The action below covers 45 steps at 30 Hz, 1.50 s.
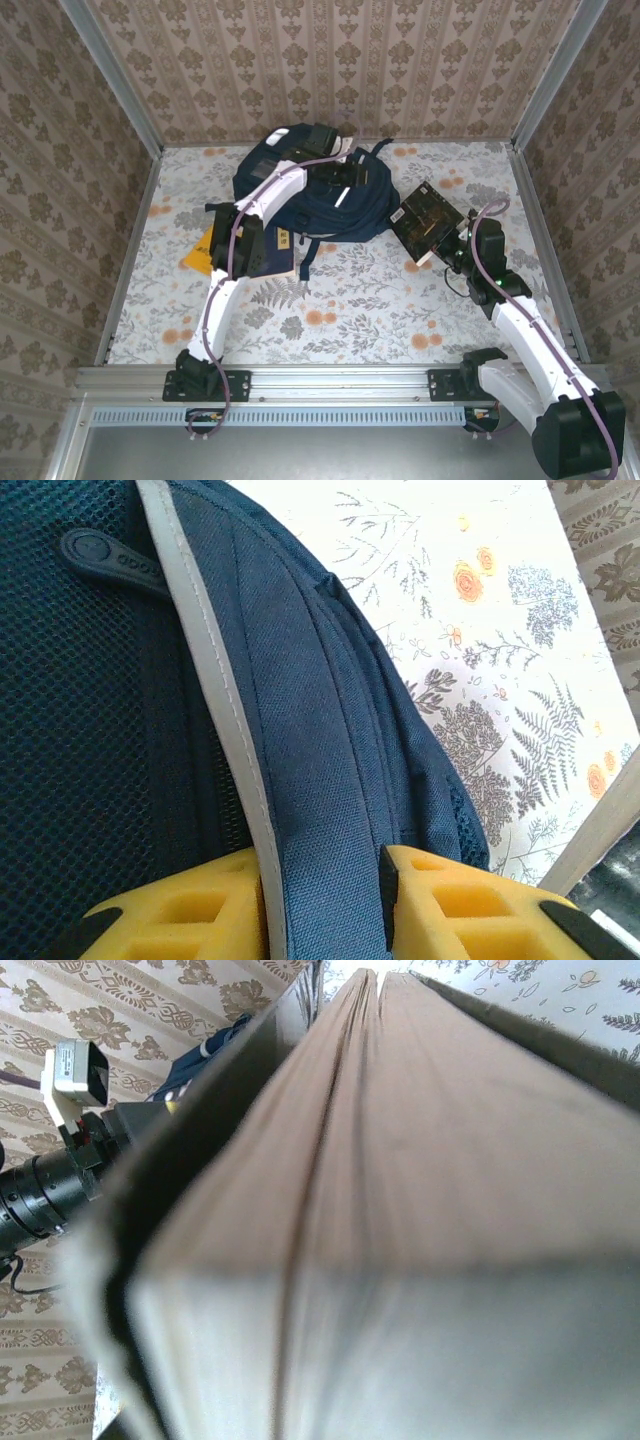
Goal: Pack the student bag
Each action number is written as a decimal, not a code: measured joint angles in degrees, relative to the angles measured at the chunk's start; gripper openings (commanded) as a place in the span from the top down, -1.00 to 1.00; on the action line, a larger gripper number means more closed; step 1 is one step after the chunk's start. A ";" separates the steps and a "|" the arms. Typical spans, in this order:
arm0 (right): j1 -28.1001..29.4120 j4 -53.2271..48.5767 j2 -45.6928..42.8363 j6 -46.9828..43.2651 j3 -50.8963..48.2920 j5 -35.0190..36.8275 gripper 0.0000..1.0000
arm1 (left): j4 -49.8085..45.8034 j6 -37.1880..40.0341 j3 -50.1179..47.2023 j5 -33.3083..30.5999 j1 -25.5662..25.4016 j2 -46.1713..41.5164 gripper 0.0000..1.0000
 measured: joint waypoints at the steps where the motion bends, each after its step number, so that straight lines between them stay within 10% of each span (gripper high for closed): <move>1: -0.02 0.09 0.04 0.00 0.00 -0.02 1.00 | 0.07 -0.02 0.02 0.17 -0.11 0.11 0.32; 7: -0.15 0.37 0.13 0.00 -0.07 -0.44 1.00 | -0.02 -0.24 2.45 0.17 -0.55 2.01 0.23; 14: -0.26 0.35 -0.61 0.04 -0.57 -1.11 1.00 | -0.85 -0.81 5.88 -0.44 -0.15 5.73 1.00; 32: -0.26 -5.53 -6.29 -1.38 1.66 2.19 1.00 | -4.31 -2.78 7.58 2.49 5.84 -7.48 1.00; 45: -0.48 12.31 14.69 6.73 7.69 -13.57 1.00 | -3.85 -6.67 3.93 9.62 9.73 -12.24 1.00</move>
